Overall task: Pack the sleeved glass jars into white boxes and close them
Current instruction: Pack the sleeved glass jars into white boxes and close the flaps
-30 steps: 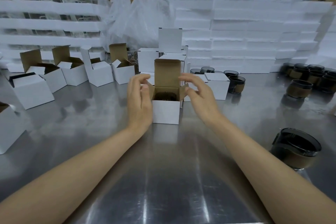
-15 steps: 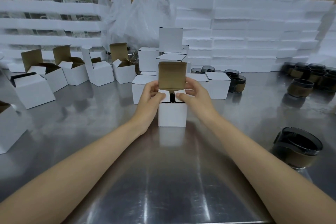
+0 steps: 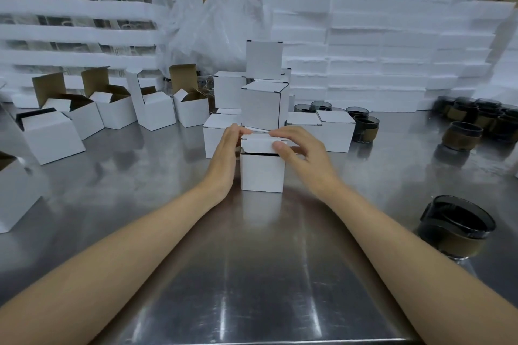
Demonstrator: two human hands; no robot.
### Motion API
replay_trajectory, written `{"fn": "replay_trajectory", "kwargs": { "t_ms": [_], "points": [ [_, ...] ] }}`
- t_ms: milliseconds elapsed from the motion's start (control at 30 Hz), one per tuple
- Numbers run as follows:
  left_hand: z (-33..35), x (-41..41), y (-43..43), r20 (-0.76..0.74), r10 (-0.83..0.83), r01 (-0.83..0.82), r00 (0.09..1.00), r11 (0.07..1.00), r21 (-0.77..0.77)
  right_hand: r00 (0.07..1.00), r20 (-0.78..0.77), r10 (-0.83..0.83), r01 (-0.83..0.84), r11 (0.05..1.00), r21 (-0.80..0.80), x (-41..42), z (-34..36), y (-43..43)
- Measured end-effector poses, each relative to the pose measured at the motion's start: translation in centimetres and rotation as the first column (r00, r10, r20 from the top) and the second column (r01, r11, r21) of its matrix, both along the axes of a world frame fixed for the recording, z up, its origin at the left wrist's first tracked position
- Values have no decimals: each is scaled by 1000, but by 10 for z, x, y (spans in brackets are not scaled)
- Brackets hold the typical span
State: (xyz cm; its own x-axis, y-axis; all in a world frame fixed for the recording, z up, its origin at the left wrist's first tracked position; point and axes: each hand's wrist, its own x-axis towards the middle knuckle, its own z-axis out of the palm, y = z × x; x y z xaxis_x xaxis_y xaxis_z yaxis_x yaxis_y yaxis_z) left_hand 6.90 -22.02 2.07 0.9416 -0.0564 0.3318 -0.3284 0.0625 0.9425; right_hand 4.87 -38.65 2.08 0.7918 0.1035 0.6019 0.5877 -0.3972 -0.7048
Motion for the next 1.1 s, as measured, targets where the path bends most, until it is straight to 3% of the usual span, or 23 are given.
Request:
{"fn": "replay_trajectory", "kwargs": {
  "t_ms": [133, 333, 500, 633, 800, 1000, 1100],
  "points": [
    [-5, -3, 1, 41, -58, 55, 997, 996, 72, 999, 53, -4, 3, 1000, 13, 0, 0, 0],
    [-3, -2, 4, 108, -121, 106, 987, 985, 139, 1000, -12, 8, -8, 999, 33, -3, 5, -1],
    [-3, 2, 6, 0, -124, 121, 992, 972, 200, 987, -135, 84, -87, 996, -19, -2, 12, -9],
    [-1, 0, 3, -81, -175, 189, 981, 957, 222, 975, -200, 101, -96, 995, 34, 0, 10, -3],
    [-4, -1, 6, -31, -172, 174, 985, 942, 286, 975, -195, 108, -102, 994, 40, 2, 9, 0],
    [-8, -1, 8, 30, -219, 171, 975, 832, 527, 980, -169, 104, -88, 991, 102, -1, 11, -8],
    [9, 4, 25, -100, -331, 329, 938, 770, 546, 984, -152, 96, -59, 972, 229, 1, 11, -9]
  ]
}}
